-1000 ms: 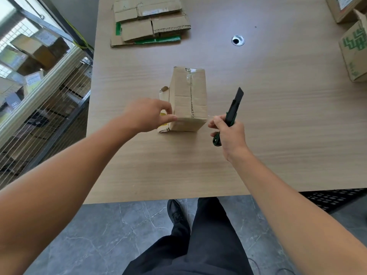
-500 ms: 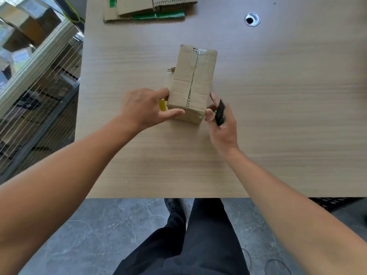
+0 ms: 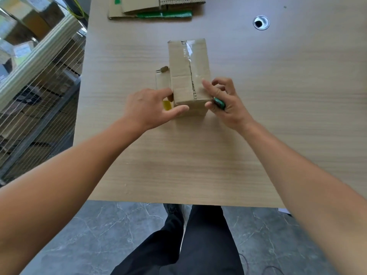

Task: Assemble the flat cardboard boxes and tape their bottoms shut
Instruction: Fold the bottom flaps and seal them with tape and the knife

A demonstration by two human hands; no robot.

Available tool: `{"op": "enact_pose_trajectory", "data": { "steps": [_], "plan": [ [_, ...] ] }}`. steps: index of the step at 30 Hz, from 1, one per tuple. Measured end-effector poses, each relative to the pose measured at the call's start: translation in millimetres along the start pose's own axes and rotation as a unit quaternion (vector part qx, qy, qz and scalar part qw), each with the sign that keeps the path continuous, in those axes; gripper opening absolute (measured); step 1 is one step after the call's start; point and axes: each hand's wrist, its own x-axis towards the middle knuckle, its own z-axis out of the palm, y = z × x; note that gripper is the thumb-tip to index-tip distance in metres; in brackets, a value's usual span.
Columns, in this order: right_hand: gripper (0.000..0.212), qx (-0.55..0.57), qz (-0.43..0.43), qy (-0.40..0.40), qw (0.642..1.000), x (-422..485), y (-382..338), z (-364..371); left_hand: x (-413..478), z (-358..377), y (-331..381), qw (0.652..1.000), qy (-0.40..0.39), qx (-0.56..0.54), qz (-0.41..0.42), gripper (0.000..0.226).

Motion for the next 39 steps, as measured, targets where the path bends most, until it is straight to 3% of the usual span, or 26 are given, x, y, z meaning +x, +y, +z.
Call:
{"op": "enact_pose_trajectory", "data": {
  "steps": [3, 6, 9, 11, 14, 17, 21, 26, 31, 35, 39],
  "plan": [
    [0.051, -0.007, 0.026, -0.036, 0.999, 7, 0, -17, -2, -8, -3, 0.994, -0.064, -0.084, -0.019, 0.051],
    [0.056, 0.029, 0.131, 0.018, 0.991, 2, -21, -32, -7, -13, -4, 0.980, -0.100, -0.167, -0.050, 0.035],
    [0.034, 0.150, 0.261, 0.067, 0.951, -7, -58, -32, -7, -15, 2, 0.982, -0.096, -0.156, -0.051, 0.026],
    [0.021, 0.160, 0.314, 0.067, 0.934, -10, -81, -27, -6, -17, 8, 0.979, -0.103, -0.163, -0.061, 0.026],
    [0.013, 0.051, 0.263, 0.074, 0.961, -16, -114, -11, -10, -17, 19, 0.977, -0.119, -0.167, -0.058, 0.026],
    [0.019, -0.048, 0.178, 0.090, 0.979, -21, -140, 9, -20, -17, 32, 0.969, -0.130, -0.199, -0.062, 0.024],
    [0.021, -0.056, 0.227, 0.030, 0.972, -27, -148, 22, -35, -15, 35, 0.946, -0.152, -0.273, -0.090, 0.031],
    [0.033, -0.071, 0.249, -0.009, 0.966, -23, -151, 20, -57, -14, -3, 0.868, -0.188, -0.449, -0.102, 0.019],
    [0.034, -0.104, 0.226, -0.089, 0.965, -29, -149, 20, -50, -22, -27, 0.920, -0.229, -0.302, -0.099, 0.006],
    [0.020, -0.107, 0.249, -0.118, 0.955, -25, -150, 14, -37, -35, -27, 0.949, -0.217, -0.204, -0.098, 0.014],
    [0.037, -0.134, 0.283, -0.174, 0.934, -4, -155, -1, -40, -37, -23, 0.967, -0.179, -0.149, -0.099, 0.015]
  ]
}}
